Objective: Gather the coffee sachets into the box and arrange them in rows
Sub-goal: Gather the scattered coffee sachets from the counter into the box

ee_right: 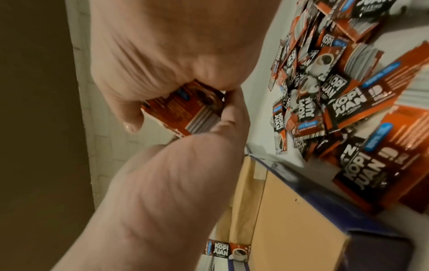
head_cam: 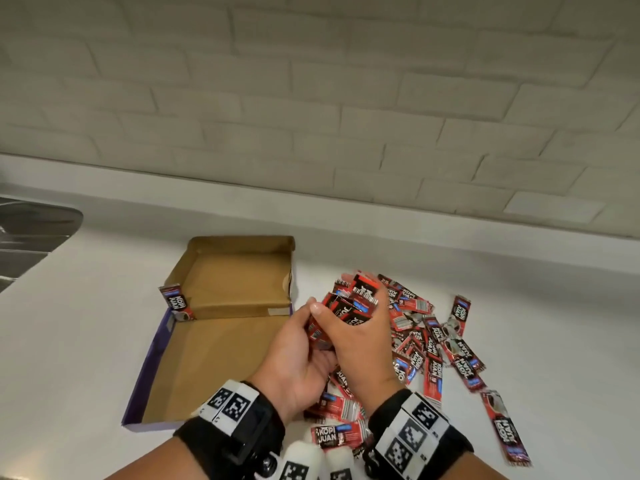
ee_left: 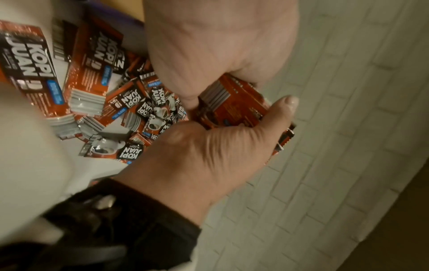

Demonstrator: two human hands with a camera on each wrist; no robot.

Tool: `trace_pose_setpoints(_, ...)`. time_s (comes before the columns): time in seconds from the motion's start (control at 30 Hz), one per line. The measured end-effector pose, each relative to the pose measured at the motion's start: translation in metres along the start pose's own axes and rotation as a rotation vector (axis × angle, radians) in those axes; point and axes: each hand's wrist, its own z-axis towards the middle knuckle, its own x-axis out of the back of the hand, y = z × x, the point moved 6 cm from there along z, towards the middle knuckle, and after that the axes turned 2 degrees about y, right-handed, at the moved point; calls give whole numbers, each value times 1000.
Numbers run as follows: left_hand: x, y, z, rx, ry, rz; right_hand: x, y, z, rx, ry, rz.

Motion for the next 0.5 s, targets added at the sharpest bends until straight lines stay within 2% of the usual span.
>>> trace_pose_setpoints(0.17, 10, 5, 1, -11, 11, 17, -11, 0, -1, 77, -12, -41)
trace_pose_setpoints(0.33, 22, 6, -1, -1, 31, 44, -24, 9, -6, 30, -187, -155)
trace_pose_setpoints(0.5, 45, 8, -2, 24, 4, 236, -26, 17, -2, -20, -208, -191)
